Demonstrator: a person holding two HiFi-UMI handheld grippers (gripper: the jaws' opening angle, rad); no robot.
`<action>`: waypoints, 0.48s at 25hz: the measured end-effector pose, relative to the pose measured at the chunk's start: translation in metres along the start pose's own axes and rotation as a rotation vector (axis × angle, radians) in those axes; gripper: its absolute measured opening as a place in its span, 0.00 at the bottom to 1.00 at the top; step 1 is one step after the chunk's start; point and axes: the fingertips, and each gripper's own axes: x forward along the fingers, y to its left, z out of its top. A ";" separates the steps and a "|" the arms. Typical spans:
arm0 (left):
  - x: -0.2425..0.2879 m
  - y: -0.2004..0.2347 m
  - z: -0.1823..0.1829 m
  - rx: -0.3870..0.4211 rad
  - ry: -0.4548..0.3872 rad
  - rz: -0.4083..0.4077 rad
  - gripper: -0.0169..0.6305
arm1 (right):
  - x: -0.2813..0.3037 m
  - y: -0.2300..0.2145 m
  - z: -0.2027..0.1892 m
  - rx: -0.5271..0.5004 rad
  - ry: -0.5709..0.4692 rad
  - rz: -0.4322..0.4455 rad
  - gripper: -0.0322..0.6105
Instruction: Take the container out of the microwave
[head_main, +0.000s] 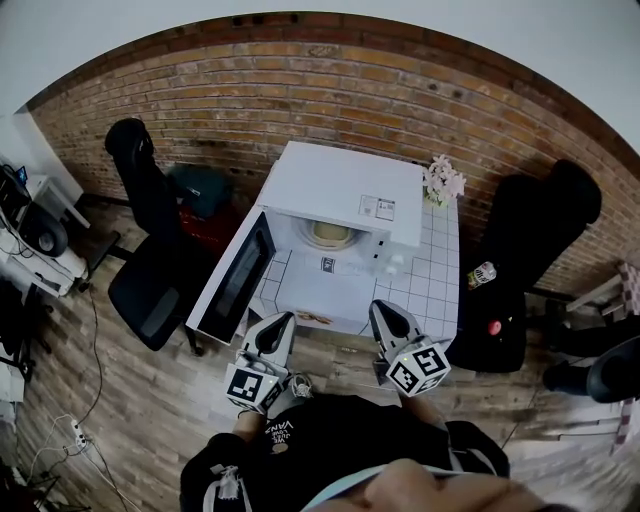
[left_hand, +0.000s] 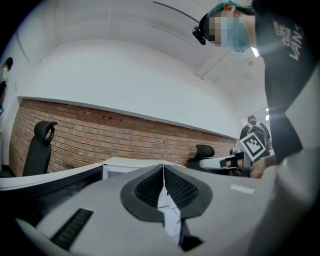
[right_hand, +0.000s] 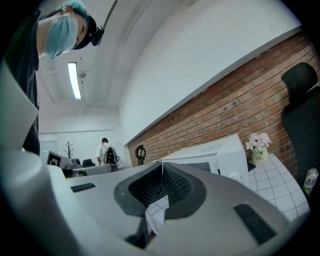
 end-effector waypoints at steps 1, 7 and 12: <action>0.002 0.004 -0.001 0.007 0.005 -0.010 0.05 | 0.004 -0.001 -0.002 0.002 0.000 -0.009 0.06; 0.015 0.030 -0.006 0.010 0.021 -0.066 0.05 | 0.029 -0.001 -0.007 0.012 -0.006 -0.067 0.06; 0.025 0.049 -0.008 -0.002 0.026 -0.114 0.05 | 0.047 0.000 -0.012 0.021 -0.003 -0.111 0.06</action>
